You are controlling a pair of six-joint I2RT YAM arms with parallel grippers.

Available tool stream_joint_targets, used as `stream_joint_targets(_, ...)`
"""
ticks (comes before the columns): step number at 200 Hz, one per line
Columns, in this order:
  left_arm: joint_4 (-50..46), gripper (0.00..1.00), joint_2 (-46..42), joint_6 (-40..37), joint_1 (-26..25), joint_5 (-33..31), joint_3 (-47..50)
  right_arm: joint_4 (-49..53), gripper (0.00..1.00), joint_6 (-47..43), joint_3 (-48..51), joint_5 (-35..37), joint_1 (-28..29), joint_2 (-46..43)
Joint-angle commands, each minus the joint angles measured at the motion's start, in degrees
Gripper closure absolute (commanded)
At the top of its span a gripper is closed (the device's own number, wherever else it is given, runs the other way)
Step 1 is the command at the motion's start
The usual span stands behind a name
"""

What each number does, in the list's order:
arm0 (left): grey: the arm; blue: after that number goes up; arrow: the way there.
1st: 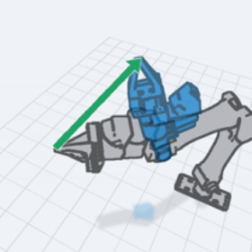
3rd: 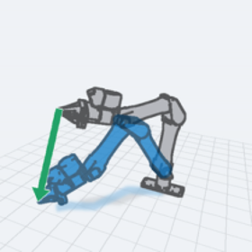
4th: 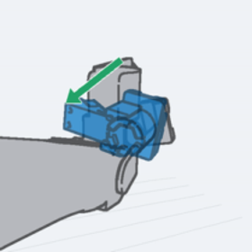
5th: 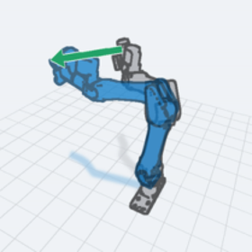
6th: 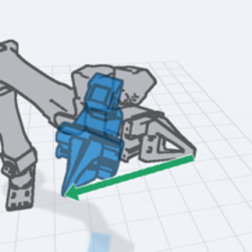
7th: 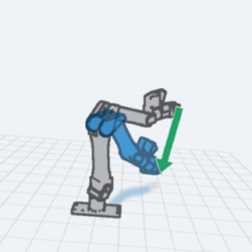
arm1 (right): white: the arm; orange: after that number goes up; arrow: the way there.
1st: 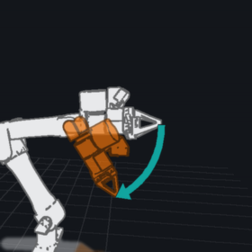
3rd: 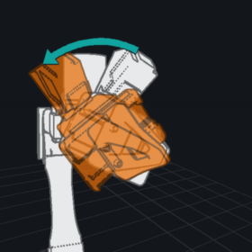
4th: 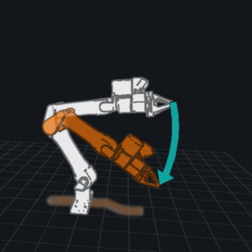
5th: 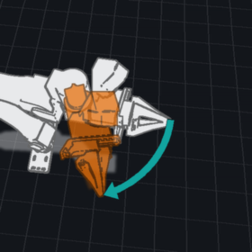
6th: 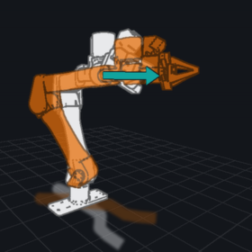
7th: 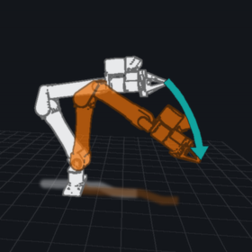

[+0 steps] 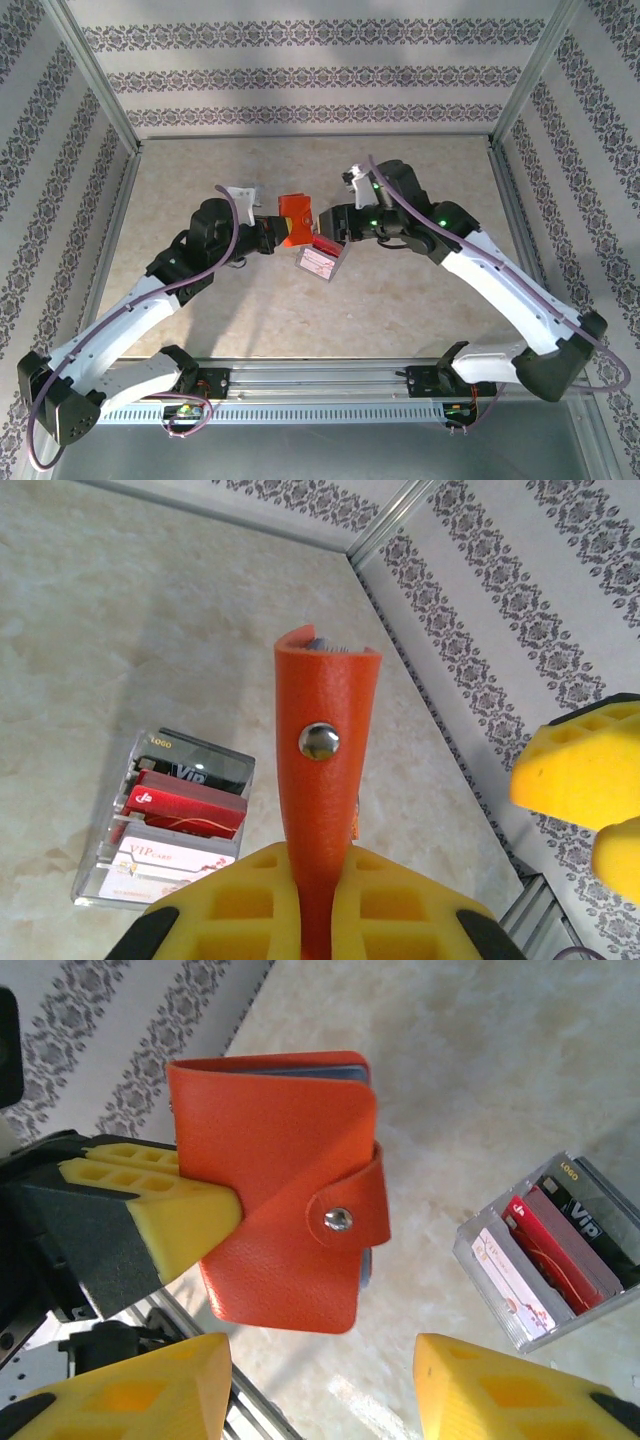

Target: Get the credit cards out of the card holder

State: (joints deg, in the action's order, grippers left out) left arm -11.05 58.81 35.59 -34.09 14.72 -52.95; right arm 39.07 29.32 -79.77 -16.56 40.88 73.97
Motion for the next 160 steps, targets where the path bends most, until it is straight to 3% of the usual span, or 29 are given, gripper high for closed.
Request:
stream_joint_targets(1,4.14,1.00,0.01,1.31,-1.07,0.50,-0.73,4.35,0.50,-1.71,-4.39,4.67,1.94,2.08)
stream_joint_targets(160,7.02,1.00,1.15,3.25,-2.04,1.58,-0.94,5.31,0.56,-3.16,-10.58,13.21,5.00,13.13)
